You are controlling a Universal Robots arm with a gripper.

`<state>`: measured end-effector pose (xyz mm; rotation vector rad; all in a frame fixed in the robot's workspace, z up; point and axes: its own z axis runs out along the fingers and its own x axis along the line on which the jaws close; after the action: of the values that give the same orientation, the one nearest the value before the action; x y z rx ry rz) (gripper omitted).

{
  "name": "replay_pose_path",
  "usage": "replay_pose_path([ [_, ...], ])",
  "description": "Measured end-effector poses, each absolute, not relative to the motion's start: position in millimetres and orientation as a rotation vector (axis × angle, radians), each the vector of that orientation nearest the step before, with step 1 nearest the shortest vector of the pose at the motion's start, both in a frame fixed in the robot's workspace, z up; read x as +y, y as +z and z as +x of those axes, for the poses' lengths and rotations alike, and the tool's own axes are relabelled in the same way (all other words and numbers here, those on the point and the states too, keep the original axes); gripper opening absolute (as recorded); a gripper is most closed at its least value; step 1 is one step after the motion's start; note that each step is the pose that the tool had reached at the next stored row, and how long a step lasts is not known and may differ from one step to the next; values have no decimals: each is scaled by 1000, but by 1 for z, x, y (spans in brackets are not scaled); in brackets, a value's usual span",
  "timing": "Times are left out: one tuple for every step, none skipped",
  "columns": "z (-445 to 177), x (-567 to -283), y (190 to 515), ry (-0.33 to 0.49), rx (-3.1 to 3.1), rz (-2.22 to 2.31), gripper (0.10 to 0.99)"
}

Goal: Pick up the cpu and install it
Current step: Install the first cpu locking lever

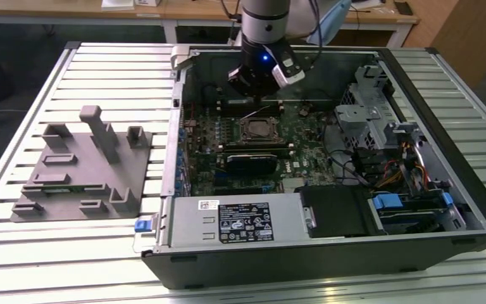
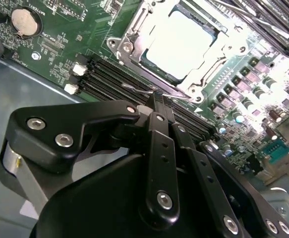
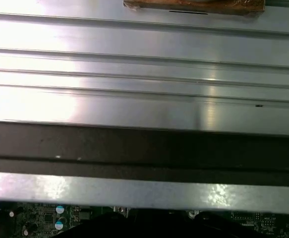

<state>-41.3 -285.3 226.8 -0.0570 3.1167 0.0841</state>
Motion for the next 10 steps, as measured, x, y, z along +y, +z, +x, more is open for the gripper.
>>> replay_pose_path([
  [-40,-285,226,84,3117,-57,106],
  [-40,-285,226,84,3117,-57,106],
  [-39,-285,225,84,3117,-57,106],
  [-38,-285,225,84,3117,-57,106],
  [-37,-285,224,84,3117,-57,106],
  [-37,-285,224,84,3117,-57,106],
  [-36,-285,223,84,3117,-57,106],
  [-35,-285,223,84,3117,-57,106],
  [-35,-285,222,84,3117,-57,106],
  [-34,-285,222,84,3117,-57,106],
])
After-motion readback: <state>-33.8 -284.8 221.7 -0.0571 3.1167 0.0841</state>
